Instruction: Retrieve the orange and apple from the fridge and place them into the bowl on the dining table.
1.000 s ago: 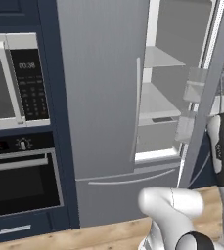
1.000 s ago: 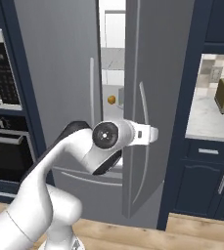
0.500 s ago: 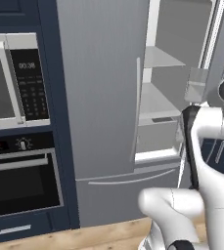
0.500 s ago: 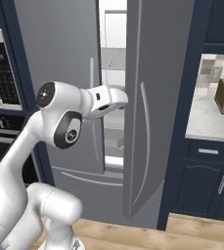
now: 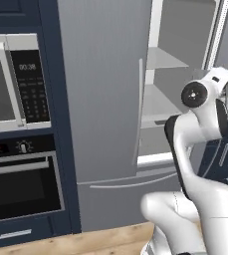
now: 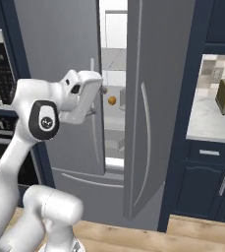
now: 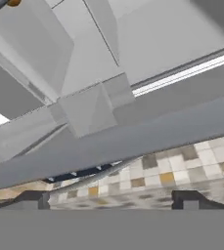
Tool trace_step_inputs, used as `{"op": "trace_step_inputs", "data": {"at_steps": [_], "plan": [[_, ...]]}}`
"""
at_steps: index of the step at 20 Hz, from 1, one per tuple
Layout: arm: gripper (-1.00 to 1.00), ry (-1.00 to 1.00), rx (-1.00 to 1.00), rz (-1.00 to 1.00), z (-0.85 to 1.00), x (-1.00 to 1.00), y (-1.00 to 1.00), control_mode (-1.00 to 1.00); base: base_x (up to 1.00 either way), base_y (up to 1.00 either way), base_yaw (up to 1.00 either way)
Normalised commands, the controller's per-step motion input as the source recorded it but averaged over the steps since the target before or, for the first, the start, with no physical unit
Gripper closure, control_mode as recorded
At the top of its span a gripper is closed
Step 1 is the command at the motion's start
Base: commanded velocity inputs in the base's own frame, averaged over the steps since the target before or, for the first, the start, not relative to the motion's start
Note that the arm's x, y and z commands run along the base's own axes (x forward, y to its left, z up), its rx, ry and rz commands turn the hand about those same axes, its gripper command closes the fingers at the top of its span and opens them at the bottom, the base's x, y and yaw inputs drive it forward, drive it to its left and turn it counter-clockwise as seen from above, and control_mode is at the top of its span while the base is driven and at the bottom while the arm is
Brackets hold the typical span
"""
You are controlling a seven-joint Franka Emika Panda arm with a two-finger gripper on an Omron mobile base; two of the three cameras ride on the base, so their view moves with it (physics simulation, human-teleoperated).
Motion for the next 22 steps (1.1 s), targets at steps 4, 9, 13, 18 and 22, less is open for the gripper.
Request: {"op": "trace_step_inputs", "data": {"at_steps": [4,9,13,18,22], "plan": [[-1.00,0.41,-0.40,0.00,0.23,0.22,0.22,-1.00,0.00,0.00,0.00],[-1.00,0.43,-0.18,-0.01,0.04,0.63,-0.02,-1.00,0.00,0.00,0.00],[-1.00,0.14,-0.02,0.00,0.00,0.63,-0.28,-1.00,0.00,0.00,0.00],[-1.00,0.18,0.00,0.00,0.00,0.33,-0.64,-1.00,0.00,0.00,0.00],[-1.00,0.18,0.00,0.00,0.00,0.22,-0.75,-1.00,0.00,0.00,0.00]]}}
